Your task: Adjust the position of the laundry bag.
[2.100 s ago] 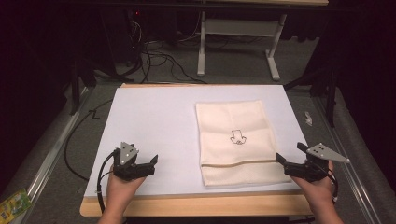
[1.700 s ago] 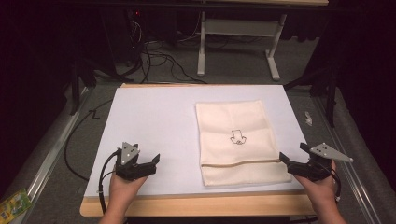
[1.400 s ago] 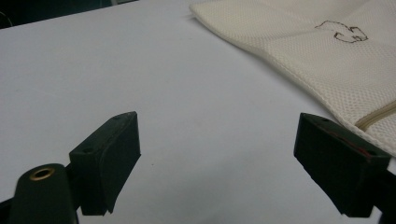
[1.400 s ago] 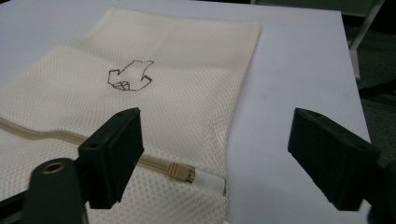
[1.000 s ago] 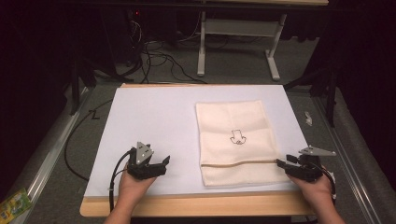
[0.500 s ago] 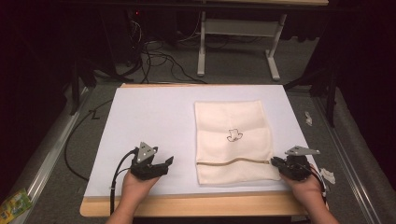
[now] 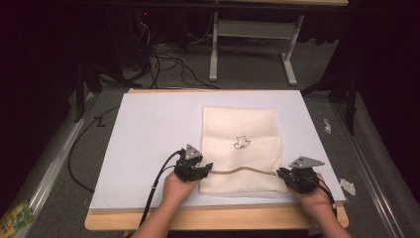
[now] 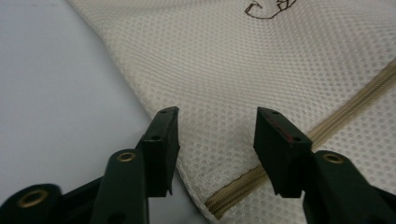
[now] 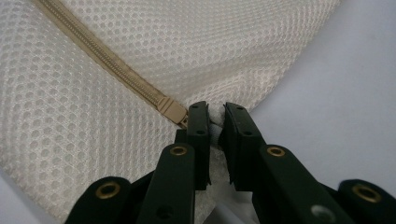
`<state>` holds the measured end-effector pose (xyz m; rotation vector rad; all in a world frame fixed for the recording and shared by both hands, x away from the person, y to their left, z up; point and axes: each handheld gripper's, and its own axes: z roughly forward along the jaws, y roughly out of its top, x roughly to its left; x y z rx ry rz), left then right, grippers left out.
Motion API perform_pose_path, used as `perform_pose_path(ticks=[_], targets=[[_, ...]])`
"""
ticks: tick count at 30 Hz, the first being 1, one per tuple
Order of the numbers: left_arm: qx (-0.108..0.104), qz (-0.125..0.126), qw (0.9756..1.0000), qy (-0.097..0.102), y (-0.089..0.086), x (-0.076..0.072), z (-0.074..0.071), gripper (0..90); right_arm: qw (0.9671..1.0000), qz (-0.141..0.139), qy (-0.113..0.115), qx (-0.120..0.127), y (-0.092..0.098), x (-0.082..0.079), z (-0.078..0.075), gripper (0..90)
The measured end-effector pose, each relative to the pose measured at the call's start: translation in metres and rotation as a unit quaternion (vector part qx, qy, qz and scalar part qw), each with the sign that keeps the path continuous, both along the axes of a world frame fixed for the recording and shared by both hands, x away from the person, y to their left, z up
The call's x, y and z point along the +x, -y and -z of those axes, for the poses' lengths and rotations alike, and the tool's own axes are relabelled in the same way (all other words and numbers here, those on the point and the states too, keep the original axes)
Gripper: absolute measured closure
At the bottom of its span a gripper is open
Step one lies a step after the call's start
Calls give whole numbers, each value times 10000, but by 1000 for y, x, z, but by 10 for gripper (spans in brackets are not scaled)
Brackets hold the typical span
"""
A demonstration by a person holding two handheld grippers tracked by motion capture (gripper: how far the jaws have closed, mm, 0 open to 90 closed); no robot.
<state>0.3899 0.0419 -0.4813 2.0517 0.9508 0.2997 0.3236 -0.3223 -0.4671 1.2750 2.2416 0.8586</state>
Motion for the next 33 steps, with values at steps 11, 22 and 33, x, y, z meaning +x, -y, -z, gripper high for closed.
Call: perform_pose_path(ticks=[11,22,33], targets=[[371,197,9987,298,2,-12,0,900,9999,2,100,-137,-4,0,0,820],[611,-42,9970,464,12,-9,1,454,9999,-29,80,-96,-3,3,1,818],[289,459,9984,186,8,-11,2,894,9998,2,81,-159,-5,3,0,813]])
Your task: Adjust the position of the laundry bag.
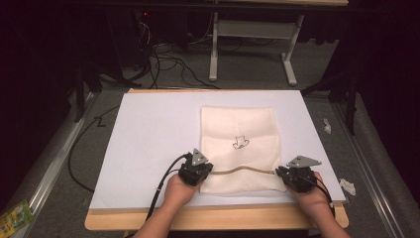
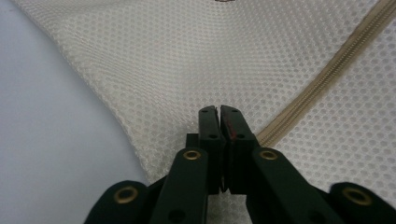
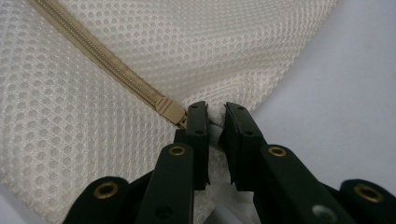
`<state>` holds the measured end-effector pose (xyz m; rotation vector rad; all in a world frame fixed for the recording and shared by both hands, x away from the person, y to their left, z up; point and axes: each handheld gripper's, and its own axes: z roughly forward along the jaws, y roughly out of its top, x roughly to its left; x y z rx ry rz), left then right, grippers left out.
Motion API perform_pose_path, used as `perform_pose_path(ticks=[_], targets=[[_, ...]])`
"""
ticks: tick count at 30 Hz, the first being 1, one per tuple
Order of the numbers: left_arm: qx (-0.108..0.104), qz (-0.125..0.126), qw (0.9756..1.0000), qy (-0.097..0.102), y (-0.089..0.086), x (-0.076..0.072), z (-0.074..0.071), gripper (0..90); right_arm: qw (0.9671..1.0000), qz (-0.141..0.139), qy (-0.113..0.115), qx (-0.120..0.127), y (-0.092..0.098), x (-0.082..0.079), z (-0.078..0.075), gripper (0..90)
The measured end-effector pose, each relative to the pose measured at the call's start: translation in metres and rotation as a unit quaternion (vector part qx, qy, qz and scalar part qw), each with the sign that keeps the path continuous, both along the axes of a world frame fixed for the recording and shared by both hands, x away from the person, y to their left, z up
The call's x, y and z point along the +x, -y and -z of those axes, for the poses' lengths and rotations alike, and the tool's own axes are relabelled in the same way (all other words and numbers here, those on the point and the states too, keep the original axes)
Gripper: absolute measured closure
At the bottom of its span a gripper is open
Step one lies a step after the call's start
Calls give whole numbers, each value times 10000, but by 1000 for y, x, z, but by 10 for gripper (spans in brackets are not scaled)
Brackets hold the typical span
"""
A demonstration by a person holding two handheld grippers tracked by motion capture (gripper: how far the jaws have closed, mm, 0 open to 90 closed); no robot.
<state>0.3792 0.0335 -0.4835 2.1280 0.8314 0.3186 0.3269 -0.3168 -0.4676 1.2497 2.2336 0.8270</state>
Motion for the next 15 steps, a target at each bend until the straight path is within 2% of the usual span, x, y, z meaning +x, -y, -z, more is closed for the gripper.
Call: perform_pose_path(ticks=[3,9,15], targets=[[-11,28,10000,-11,-1,1,0,900,10000,-6,1,0,0,0,0,812],[-74,-70,9999,-43,-3,1,-1,900,10000,-20,4,-6,0,-1,0,811],[-140,-230,9996,17,-16,2,-6,900,10000,-18,22,36,1,1,-1,806]])
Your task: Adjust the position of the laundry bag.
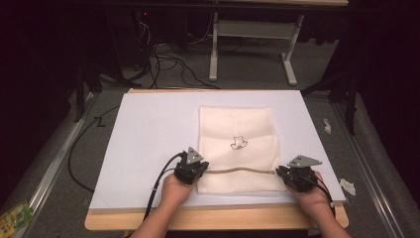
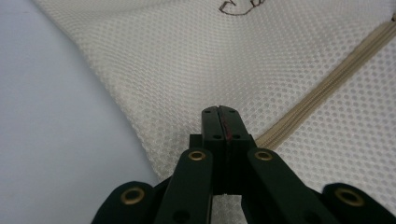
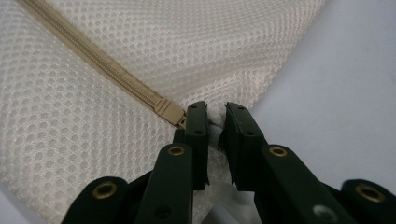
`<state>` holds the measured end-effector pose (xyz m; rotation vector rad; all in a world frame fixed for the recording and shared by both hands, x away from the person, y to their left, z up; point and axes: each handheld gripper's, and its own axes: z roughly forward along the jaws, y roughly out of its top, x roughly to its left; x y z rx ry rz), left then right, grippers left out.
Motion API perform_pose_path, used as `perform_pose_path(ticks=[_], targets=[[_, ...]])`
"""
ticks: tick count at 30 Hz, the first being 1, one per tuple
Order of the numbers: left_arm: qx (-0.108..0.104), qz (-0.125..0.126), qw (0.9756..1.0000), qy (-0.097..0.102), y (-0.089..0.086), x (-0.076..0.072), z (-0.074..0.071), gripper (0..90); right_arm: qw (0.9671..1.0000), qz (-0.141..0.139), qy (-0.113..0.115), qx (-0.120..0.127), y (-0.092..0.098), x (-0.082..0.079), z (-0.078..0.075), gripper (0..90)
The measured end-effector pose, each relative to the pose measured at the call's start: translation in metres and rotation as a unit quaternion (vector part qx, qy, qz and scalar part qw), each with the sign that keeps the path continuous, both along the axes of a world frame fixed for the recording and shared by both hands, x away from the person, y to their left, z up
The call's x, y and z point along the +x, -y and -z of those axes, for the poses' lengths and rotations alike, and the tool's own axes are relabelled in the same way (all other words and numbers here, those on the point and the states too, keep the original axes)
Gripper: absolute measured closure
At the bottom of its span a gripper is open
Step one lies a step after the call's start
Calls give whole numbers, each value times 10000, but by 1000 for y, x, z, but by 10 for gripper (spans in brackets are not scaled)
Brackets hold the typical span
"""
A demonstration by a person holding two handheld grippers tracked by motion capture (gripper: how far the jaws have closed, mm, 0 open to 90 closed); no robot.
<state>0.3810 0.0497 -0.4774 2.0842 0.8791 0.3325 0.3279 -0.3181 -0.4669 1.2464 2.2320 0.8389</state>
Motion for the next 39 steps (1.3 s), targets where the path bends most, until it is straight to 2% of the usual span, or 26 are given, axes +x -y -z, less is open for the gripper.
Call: perform_pose_path(ticks=[4,6,10,12,18,19,20,21,23,26,27,28,29,31,33,36,39], targets=[[-56,-173,9998,29,-15,-3,-4,900,10000,-44,9,41,-2,5,-1,810],[-25,-266,9996,54,-22,-5,-5,900,9999,-88,54,22,-6,7,-2,842],[47,-424,9990,123,-33,-8,-7,900,9997,-206,112,-9,-15,11,-3,842],[144,-610,9979,146,-44,-7,-6,900,9995,-281,150,-55,-22,15,-3,839],[189,-728,9970,201,-53,-6,-7,897,9994,-272,140,177,-19,14,-6,770],[47,-711,9972,226,-53,-6,-9,874,9989,-219,148,395,-15,11,-8,712],[47,-711,9972,226,-53,-6,-9,809,9989,-219,148,395,-15,11,-8,712],[-107,-677,9973,275,-53,-7,-11,754,9983,-232,105,518,-13,9,-9,664],[-176,-576,9975,361,-50,-8,-15,670,9976,-221,-17,662,-14,6,-9,627],[-261,-527,9973,431,-46,-8,-18,575,9972,-174,15,727,-17,3,-9,604],[-270,-524,9973,436,-43,-8,-19,575,9965,-160,23,815,-19,3,-10,609],[-325,-462,9976,410,-39,-9,-20,536,9940,-209,-157,1059,-26,4,-8,613],[-355,-433,9976,412,-36,-9,-20,524,9944,-193,-197,1021,-29,4,-6,613],[-425,-403,9973,444,-32,-11,-22,497,9965,-223,-293,753,-38,7,-1,596],[-452,-372,9973,441,-30,-13,-22,474,9960,-200,-523,701,-41,11,5,546],[-491,-278,9975,427,-24,-17,-24,460,9962,-184,-525,676,-42,10,6,554],[-524,-206,9976,405,-13,-21,-25,436,9978,-230,-414,474,-45,7,6,596]])
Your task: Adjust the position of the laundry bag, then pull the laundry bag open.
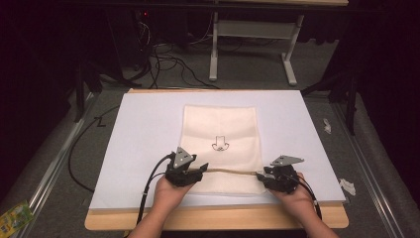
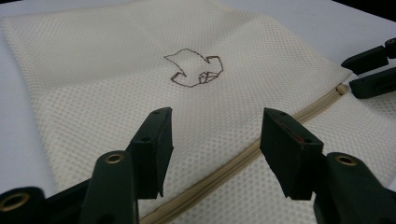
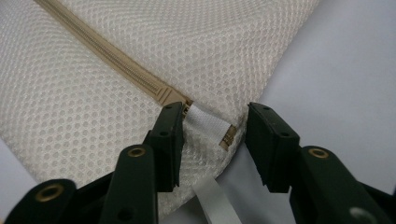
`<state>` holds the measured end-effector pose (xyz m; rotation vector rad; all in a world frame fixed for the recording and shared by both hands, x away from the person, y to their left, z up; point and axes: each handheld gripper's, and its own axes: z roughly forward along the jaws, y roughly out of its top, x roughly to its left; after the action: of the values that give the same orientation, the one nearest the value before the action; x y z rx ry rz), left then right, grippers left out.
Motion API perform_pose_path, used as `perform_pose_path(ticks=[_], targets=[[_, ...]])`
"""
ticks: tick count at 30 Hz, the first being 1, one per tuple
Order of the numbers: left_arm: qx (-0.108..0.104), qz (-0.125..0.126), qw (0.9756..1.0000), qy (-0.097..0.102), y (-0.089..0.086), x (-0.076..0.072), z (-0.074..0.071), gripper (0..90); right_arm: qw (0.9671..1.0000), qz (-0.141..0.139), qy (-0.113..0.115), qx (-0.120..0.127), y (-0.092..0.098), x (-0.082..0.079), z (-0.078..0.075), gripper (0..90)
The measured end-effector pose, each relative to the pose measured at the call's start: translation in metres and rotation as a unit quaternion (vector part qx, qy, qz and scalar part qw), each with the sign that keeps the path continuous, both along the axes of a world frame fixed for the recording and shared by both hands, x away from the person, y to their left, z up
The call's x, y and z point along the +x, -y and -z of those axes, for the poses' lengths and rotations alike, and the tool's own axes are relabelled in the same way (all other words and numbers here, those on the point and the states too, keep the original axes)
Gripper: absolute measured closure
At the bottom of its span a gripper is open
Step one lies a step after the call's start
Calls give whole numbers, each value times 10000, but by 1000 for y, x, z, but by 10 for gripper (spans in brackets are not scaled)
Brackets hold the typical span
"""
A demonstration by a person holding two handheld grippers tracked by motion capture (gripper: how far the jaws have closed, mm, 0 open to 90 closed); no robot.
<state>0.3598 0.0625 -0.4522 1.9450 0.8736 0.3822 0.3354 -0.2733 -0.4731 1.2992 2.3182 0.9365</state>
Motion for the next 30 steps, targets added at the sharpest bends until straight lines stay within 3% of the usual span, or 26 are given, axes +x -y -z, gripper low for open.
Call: perform_pose_path(ticks=[1,3,7,9,13,15,16,19,22,25,30], targets=[[0,0,10000,0,0,0,0,425,10000,0,0,0,0,0,0,596],[-32,-11,10000,-4,7,-1,-1,401,10000,-80,32,-10,2,0,0,698],[6,123,9999,-52,19,-3,0,366,9998,-191,38,-4,2,-2,-2,794],[156,299,9993,-131,28,-3,2,367,9997,-220,105,-11,4,-2,-3,814],[154,564,9980,-224,41,-6,2,416,9996,-175,216,66,10,-2,-9,824],[141,650,9975,-254,45,-7,2,492,9995,-147,246,134,14,-3,-12,825],[99,890,9956,-271,55,-11,1,538,9994,-147,274,163,15,-4,-13,826],[6,1139,9930,-307,74,-15,0,587,9988,-211,391,195,19,-6,-17,829],[-36,1240,9919,-281,94,-15,4,613,9984,-233,462,209,21,-8,-19,835],[66,1277,9914,-296,113,-12,10,638,9981,-234,527,229,23,-9,-19,838],[-37,1245,9915,-380,136,-7,18,661,9977,-253,563,276,24,-10,-21,839]])
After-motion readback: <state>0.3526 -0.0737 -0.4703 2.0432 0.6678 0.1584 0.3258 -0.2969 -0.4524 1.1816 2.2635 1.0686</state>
